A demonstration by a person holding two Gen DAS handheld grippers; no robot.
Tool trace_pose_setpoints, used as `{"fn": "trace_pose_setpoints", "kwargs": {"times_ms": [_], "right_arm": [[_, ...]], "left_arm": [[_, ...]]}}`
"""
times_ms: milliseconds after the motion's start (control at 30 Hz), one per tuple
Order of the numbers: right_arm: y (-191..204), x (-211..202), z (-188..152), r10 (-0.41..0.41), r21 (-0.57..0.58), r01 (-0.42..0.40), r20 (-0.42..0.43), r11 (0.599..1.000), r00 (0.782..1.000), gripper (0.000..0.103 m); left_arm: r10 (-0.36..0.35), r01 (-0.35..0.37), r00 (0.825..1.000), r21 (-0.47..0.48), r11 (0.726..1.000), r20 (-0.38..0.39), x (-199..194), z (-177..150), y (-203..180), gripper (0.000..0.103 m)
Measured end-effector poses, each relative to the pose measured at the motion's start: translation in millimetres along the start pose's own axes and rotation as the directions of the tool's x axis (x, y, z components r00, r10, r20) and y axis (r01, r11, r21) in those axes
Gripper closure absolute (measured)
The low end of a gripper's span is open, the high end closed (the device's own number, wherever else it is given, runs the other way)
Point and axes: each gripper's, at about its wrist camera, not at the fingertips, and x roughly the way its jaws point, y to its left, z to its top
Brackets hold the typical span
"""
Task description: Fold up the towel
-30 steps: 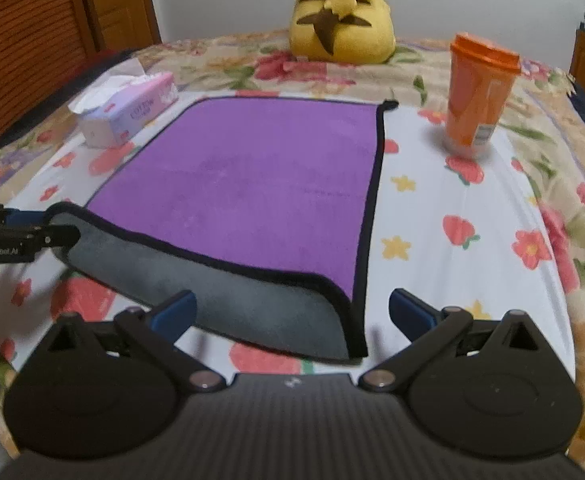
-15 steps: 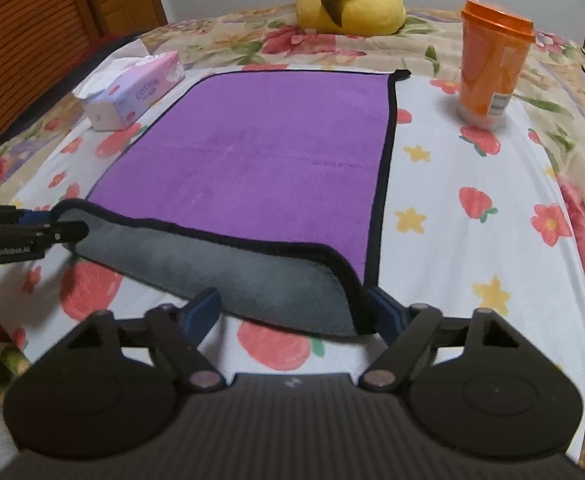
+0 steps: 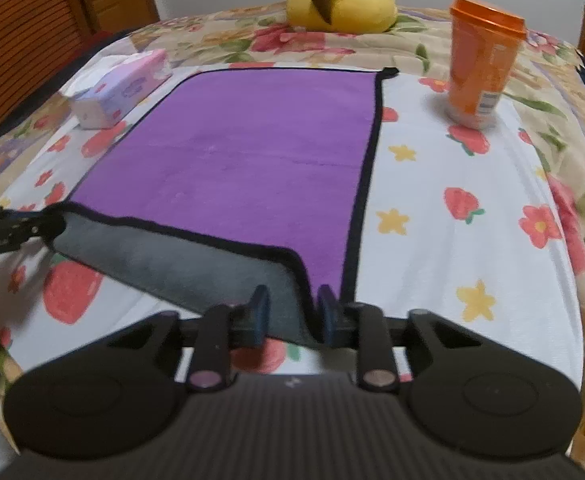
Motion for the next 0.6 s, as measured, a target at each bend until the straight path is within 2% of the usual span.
{"fn": "trace_pose_setpoints", "kwargs": {"times_ms": [200, 233, 333, 600], "right_arm": [[-1, 1, 0, -0.010, -0.013, 0.010, 0.007, 1.000, 1.000, 0.085], [-1, 1, 0, -0.010, -0.016, 0.011, 0.008, 1.000, 1.000, 0.092], [-1, -1, 1, -0.012, -0.021, 0.013, 0.017, 1.000, 1.000, 0.098], [-4, -7, 5, -0.015, -0.013, 0.015, 0.064, 1.000, 0.998, 0.098]], "left_arm": [[-0.010, 0.010, 1.000, -0.002, 1.000, 0.007, -1, 0, -1, 0.093], [-0.010, 0.010, 1.000, -0.001, 1.000, 0.013, -2, 0, -1, 0.093], [-0.014, 0.014, 0.999, 0.006, 1.000, 0.040, -8, 2, -2, 0.094], [-0.030, 0.031, 0.994, -0.012, 0.999, 0.108, -21, 9, -1, 0.094]]}}
